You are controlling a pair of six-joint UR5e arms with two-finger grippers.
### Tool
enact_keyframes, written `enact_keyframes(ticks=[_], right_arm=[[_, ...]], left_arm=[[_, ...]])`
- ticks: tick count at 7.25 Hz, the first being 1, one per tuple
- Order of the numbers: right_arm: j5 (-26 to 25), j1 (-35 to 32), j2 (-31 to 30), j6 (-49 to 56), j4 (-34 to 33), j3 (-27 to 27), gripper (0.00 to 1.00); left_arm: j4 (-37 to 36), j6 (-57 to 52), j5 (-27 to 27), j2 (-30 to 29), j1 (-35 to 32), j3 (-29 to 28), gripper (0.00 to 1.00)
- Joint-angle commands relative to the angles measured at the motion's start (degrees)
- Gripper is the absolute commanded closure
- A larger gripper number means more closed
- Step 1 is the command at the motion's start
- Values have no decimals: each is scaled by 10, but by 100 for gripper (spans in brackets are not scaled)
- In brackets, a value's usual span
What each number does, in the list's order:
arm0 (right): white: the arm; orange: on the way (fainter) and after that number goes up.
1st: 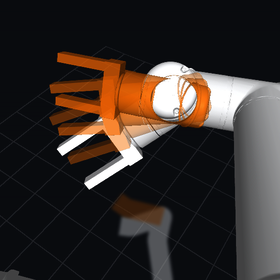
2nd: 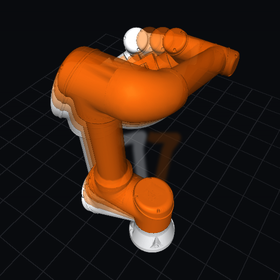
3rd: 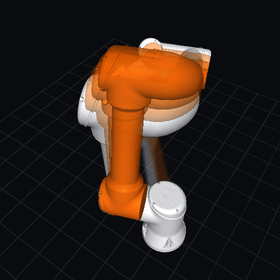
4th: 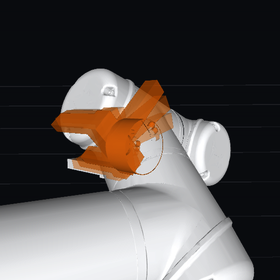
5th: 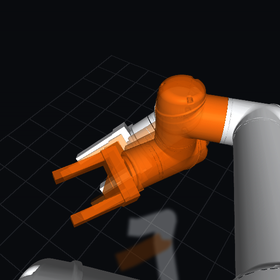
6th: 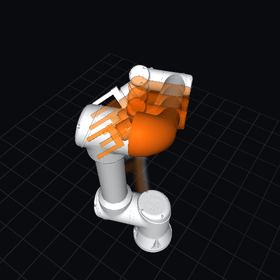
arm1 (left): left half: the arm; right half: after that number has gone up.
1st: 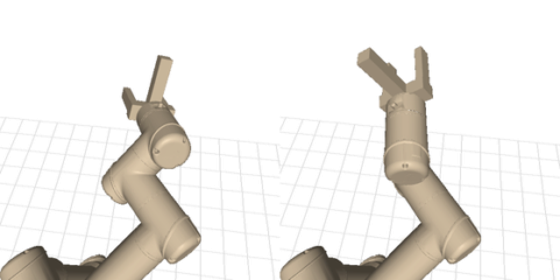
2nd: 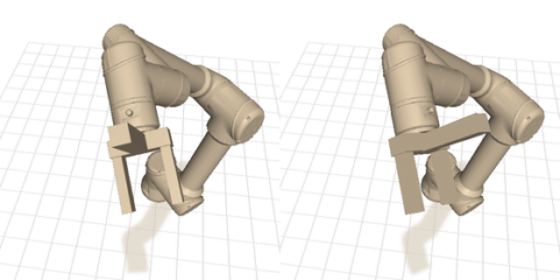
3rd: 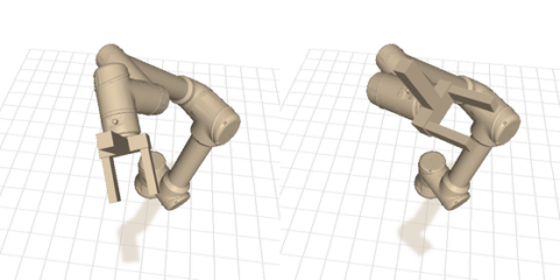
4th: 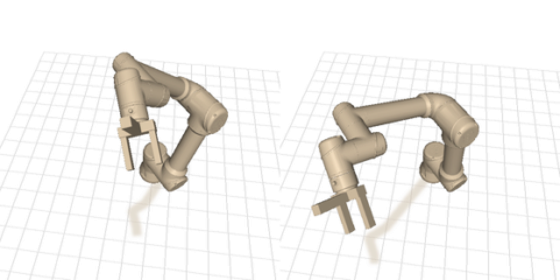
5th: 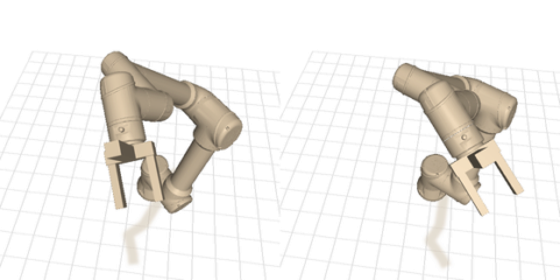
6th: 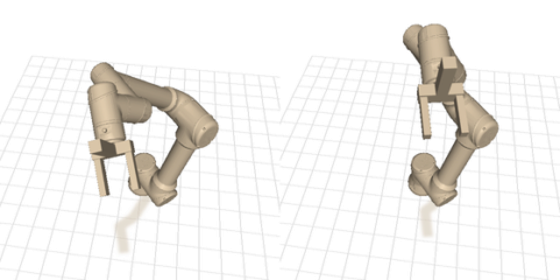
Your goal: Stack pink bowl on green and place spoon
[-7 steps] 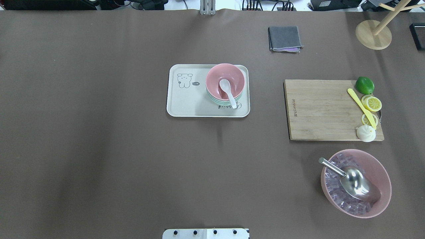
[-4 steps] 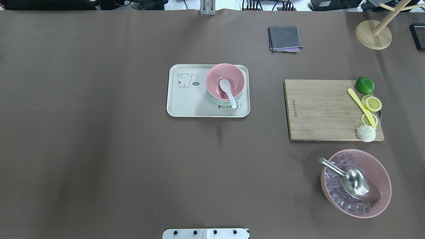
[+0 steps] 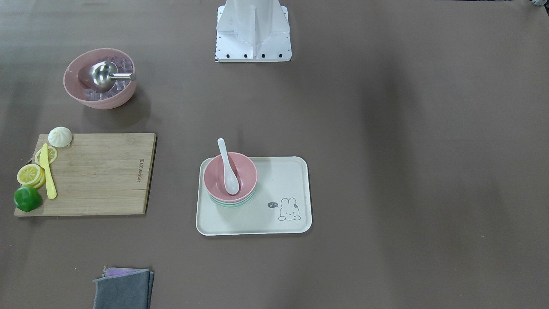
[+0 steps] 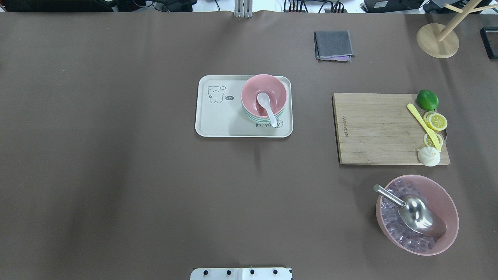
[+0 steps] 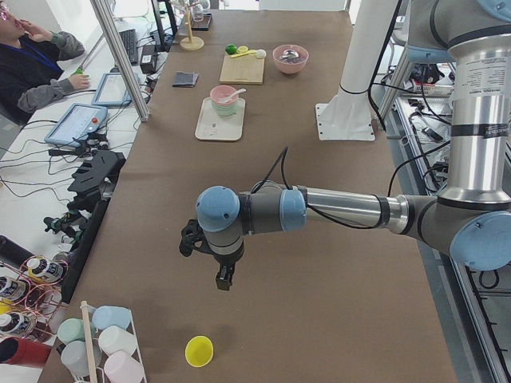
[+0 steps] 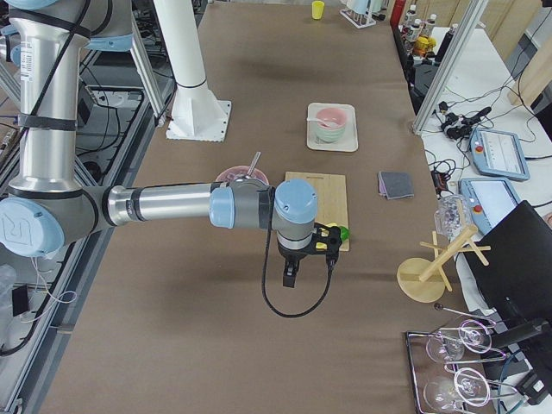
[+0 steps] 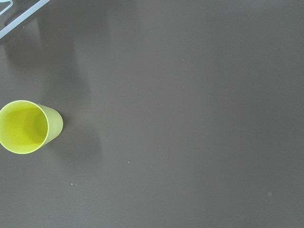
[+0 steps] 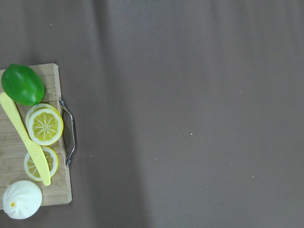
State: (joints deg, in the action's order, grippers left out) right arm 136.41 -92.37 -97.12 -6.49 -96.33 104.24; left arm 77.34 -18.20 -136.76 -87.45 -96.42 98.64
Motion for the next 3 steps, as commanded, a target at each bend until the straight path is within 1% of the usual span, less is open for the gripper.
enact_keyframes(ticks=[1,3], right_arm=[[-1,0,0,0,0,0,0],[-1,0,0,0,0,0,0]], left_arm=[[0,0,0,0,0,2,1],[-1,0,0,0,0,8,1]])
